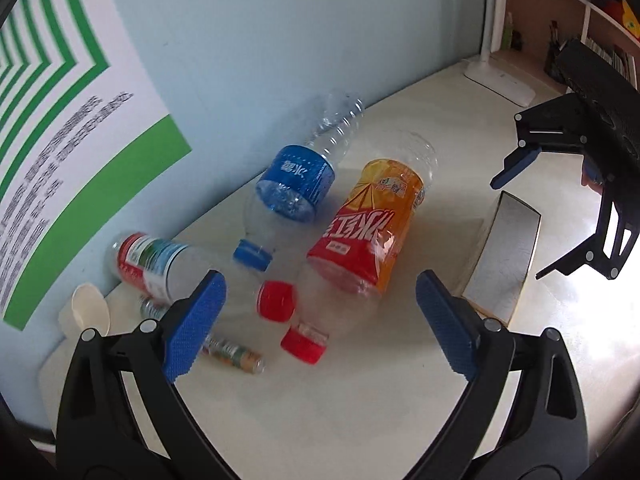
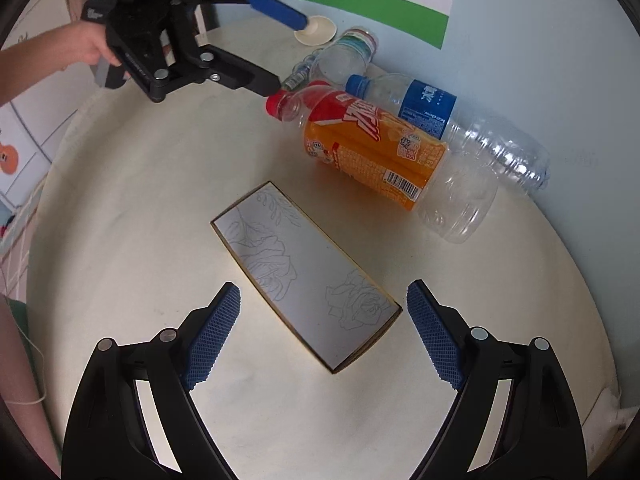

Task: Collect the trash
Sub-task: 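Grasp the orange soda bottle with the left gripper while the right grasps the white box, then carry the orange bottle and white box off the table over the teal bin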

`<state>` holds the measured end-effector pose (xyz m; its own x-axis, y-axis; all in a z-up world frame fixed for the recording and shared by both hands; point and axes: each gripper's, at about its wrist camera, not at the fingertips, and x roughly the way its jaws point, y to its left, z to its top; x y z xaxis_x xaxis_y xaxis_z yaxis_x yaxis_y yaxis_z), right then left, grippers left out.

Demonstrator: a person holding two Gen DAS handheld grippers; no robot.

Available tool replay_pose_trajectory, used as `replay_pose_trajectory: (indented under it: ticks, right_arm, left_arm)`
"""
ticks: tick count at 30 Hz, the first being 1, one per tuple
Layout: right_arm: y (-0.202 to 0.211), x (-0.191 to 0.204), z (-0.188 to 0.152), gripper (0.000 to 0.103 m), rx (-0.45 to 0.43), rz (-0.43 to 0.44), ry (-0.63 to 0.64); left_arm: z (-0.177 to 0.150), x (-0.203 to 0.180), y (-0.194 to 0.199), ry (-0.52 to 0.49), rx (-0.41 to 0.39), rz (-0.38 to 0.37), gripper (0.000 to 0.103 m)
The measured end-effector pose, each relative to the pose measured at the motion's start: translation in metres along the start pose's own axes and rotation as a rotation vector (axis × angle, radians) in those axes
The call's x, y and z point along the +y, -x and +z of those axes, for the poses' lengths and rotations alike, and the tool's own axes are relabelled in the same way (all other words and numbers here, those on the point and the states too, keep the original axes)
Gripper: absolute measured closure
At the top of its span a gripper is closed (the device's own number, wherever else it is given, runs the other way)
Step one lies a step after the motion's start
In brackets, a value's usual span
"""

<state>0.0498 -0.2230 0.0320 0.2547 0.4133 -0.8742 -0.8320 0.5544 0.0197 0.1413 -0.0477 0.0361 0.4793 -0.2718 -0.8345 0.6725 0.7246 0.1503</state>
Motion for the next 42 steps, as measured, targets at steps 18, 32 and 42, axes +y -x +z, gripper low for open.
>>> replay_pose_trajectory:
  ticks: [18,32,42]
  right_arm:
    - [-0.032,-0.008,-0.013,0.049,0.023,0.182,-0.026]
    - [0.022,0.0,-0.042,0.053,-0.072,0.231,-0.264]
    - [0.059,0.014,-0.071,0.053,-0.136,0.175,-0.348]
  left_arm:
    - [0.015,-0.008,-0.083,-0.029,0.076,-0.195,0.036]
    - [-0.008,-0.035,-0.043,0.112,0.14,-0.097,0.048]
    - [-0.023,-0.071,0.0,0.163,0.143,-0.031,0.048]
